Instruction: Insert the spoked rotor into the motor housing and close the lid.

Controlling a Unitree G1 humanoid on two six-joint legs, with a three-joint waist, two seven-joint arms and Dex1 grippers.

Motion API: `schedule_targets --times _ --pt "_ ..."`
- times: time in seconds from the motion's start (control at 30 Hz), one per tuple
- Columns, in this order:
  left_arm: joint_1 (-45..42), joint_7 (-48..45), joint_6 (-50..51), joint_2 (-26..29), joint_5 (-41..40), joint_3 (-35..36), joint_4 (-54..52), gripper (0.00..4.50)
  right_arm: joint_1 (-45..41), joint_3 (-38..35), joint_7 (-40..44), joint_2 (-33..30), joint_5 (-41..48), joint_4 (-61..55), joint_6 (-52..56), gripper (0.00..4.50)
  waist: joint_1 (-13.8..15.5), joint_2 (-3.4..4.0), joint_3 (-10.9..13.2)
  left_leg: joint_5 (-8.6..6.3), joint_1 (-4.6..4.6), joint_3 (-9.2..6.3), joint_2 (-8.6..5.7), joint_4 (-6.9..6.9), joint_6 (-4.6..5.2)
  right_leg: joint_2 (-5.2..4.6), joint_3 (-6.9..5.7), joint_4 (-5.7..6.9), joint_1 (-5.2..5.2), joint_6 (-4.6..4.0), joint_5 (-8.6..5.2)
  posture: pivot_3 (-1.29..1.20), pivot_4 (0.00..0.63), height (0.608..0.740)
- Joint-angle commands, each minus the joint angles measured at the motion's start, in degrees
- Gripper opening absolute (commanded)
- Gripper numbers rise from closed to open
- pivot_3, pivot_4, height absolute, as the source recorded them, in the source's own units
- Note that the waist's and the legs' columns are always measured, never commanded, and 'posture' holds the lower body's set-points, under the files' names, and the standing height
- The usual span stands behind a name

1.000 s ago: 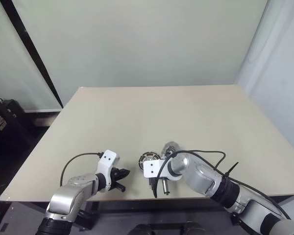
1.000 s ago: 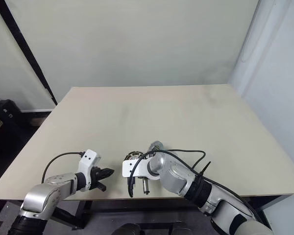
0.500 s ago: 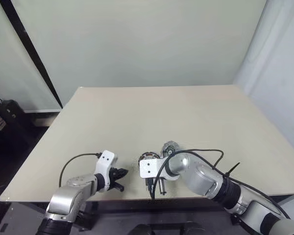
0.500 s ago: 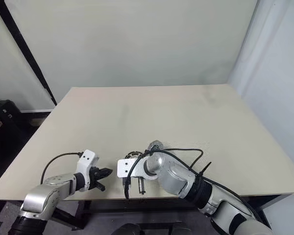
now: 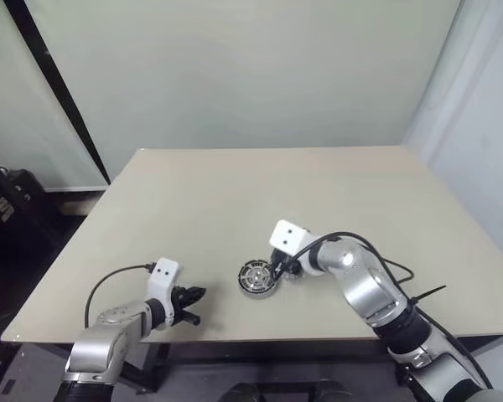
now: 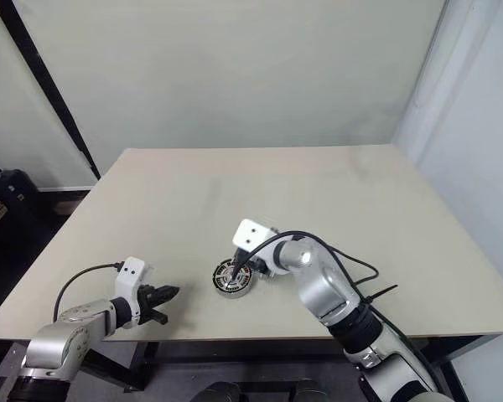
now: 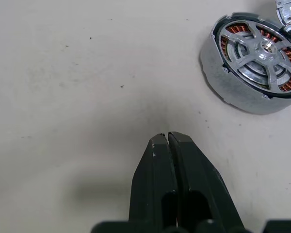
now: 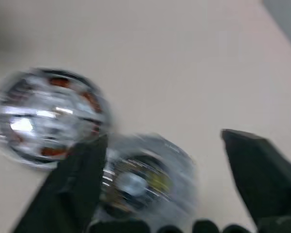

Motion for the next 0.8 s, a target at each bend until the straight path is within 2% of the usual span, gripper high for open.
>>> schedule_targets --times 0.03,0.13,0.27,0.4,0.5,0.63,0.8 --pt "-1.02 -0.84 -1.25 -0.07 -1.13 1.21 -0.67 0.00 -1.01 -4.99 -4.02 -1.35 -0.30 1.44 -0.08 4.05 -0.01 0.00 0.00 0.00 0.00 0.00 0.00 0.00 0.00 0.00 0.00 0.00 0.00 0.00 0.00 0.00 0.000 0.740" --pt "-1.49 -1.04 -1.28 -0.23 -0.96 0.86 -0.61 0.00 -1.46 -7.03 -6.63 -3.67 -0.97 5.86 -0.75 4.05 -0.02 -0.01 0.00 0.00 0.00 0.04 0.00 -0.02 0.01 -0.02 0.01 0.00 0.02 -0.01 0.00 0.00 0.000 0.740" --pt "-2.06 -1.20 -1.21 -0.37 -0.79 0.41 -0.84 0.00 -1.37 -6.15 -6.59 -6.42 -1.06 10.70 -1.95 4.05 -0.02 -0.01 0.00 0.00 0.00 0.31 0.00 -0.02 0.02 -0.03 0.02 -0.01 0.03 -0.01 0.01 0.00 0.000 0.740" --pt "-2.31 -1.39 -1.09 -0.27 -0.73 0.24 -1.17 0.00 -0.53 -6.13 -7.28 -5.89 -0.30 13.08 -3.77 4.05 -0.33 -0.01 0.00 0.00 0.00 0.59 0.10 -0.05 0.03 -0.03 0.05 -0.01 -0.02 -0.08 0.05 0.00 0.000 0.740" --pt "-2.37 -1.57 -1.03 -0.16 -0.64 0.19 -1.43 0.00 0.40 -7.16 -6.20 -3.29 2.75 12.74 -3.70 4.05 -0.45 -0.02 -0.01 -0.01 0.03 0.81 0.21 -0.05 0.05 -0.03 0.09 -0.01 -0.04 -0.07 0.10 0.00 0.000 0.740" --pt "-2.39 -1.67 -0.82 -0.02 -0.51 0.06 -1.82 0.00 2.13 -8.98 -3.18 3.39 10.09 8.90 -1.31 4.05 -0.45 -0.02 -0.01 -0.01 0.04 0.88 0.31 -0.03 0.06 0.02 0.10 -0.03 -0.06 -0.02 0.19 0.00 0.000 0.740" --pt "-2.28 -1.75 -0.43 0.10 -0.44 -0.32 -2.56 0.00 1.56 -6.78 -3.05 9.29 13.29 9.36 0.25 4.05 -0.44 -0.01 -0.01 -0.01 0.05 1.00 0.48 0.05 0.04 0.21 0.15 -0.03 -0.09 -0.08 0.30 0.00 0.000 0.740"
